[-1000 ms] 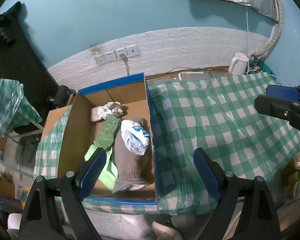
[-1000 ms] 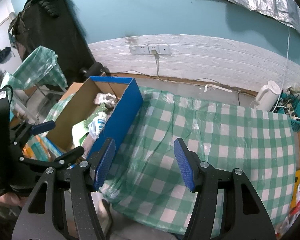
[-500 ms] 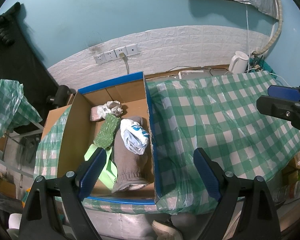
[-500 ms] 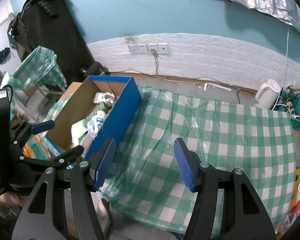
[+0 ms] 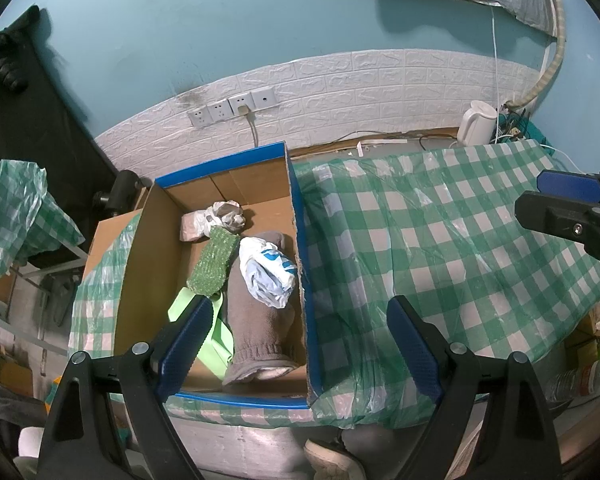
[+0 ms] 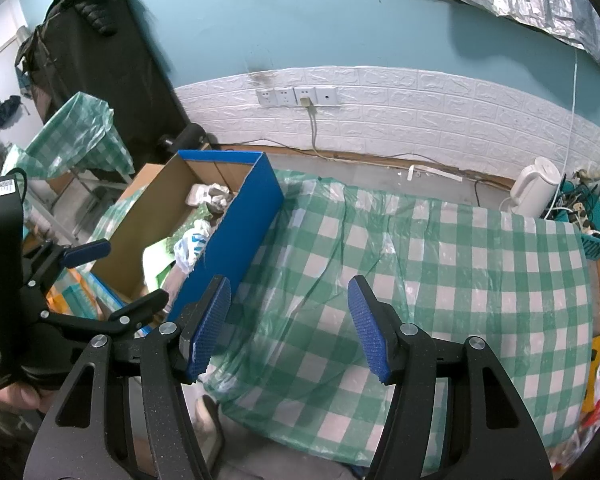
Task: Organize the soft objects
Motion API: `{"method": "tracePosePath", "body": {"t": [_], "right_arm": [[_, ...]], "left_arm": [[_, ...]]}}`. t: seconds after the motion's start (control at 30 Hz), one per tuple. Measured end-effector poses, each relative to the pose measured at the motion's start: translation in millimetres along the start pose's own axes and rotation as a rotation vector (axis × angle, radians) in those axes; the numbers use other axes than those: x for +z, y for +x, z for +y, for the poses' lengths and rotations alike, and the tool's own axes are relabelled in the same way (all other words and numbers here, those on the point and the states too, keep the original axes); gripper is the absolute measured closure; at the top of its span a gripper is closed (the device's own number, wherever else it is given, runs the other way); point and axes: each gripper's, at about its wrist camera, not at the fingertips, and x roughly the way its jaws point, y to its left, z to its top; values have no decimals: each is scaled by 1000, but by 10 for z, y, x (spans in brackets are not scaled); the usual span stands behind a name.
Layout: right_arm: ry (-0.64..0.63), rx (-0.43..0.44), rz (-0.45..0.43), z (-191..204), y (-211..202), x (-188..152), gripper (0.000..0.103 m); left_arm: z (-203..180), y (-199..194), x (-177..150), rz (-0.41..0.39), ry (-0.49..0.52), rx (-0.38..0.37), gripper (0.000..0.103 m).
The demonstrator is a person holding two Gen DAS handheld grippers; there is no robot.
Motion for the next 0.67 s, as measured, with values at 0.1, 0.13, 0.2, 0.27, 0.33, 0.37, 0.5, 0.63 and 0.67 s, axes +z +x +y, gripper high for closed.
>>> {"method": "tracePosePath", "body": {"t": [0.1, 0.13, 0.2, 0.27, 0.33, 0.37, 0.5, 0.63, 0.67], "right_arm": [[0, 0, 0, 5, 2, 2, 43], [0, -1, 0, 3, 1, 0, 43], [1, 0, -1, -1, -1, -3, 43], [1, -1, -1, 3, 2, 0, 43], [1, -1, -1, 1, 1, -2, 43], [1, 0, 0, 1, 3, -1, 43], [-1, 0, 1, -6, 4, -5, 43], [2, 0, 0, -8, 1, -7, 43], [2, 0, -1, -2, 4, -3, 43]], "left_arm": [[1, 2, -2, 1, 0, -1, 13], [-3, 1, 1, 1, 0, 0, 13], [-5, 2, 1, 1, 1, 0, 13], [-8, 3, 2, 1, 1, 0, 13], [-10, 3, 2, 1, 1, 1, 13], [-10, 3, 1, 1, 1, 1, 13], [-15, 4, 0, 0, 2, 0, 13], [-23, 9, 2, -1, 3, 1, 13], [-24, 9, 2, 0, 1, 0, 13]]}}
